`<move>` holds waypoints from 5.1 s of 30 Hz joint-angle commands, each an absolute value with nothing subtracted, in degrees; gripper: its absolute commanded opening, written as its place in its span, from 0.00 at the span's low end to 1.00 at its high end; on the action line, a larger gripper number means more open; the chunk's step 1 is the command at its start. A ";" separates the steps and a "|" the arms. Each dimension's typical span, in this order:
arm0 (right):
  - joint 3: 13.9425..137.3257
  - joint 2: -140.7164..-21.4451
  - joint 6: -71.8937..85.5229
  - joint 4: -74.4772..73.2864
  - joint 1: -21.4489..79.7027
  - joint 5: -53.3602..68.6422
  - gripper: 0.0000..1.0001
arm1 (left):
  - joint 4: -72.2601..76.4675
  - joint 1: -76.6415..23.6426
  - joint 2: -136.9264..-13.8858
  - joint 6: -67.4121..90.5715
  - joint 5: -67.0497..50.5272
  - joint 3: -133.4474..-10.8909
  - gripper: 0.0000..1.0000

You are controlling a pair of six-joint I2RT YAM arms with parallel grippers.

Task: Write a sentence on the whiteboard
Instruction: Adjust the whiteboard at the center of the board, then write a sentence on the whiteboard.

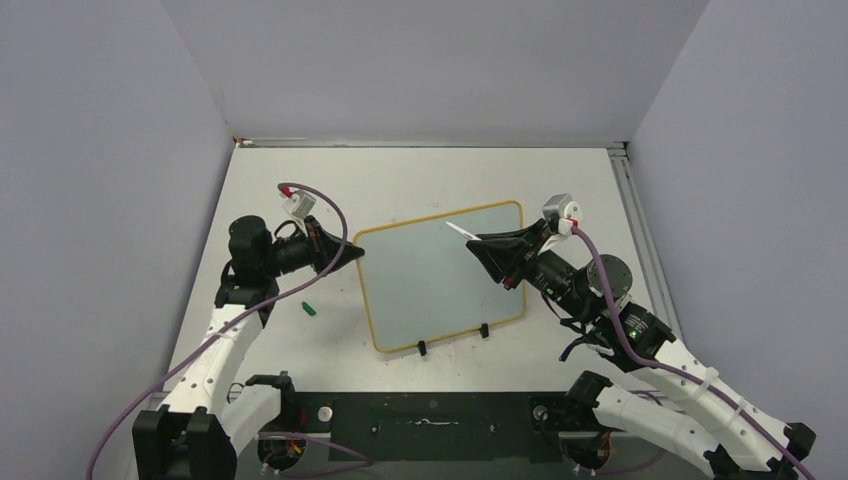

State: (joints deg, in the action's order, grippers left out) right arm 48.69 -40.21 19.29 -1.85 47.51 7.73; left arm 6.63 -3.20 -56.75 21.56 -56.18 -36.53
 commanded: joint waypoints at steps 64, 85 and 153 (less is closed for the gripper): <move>46.25 -71.77 11.31 30.82 67.94 -13.81 0.05 | -6.85 -4.91 -50.54 12.75 -53.17 -35.95 0.00; 47.92 -76.01 10.95 28.80 68.07 -17.25 0.05 | -6.92 -5.27 -50.36 12.40 -53.76 -35.95 0.00; 43.18 -68.92 9.47 24.69 75.32 -26.26 0.05 | -8.42 -5.10 -48.95 11.34 -51.14 -36.52 0.00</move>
State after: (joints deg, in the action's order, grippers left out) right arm 42.00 -71.72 10.92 22.70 75.46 -22.85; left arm -8.40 -5.15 -49.74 13.26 -51.66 -35.94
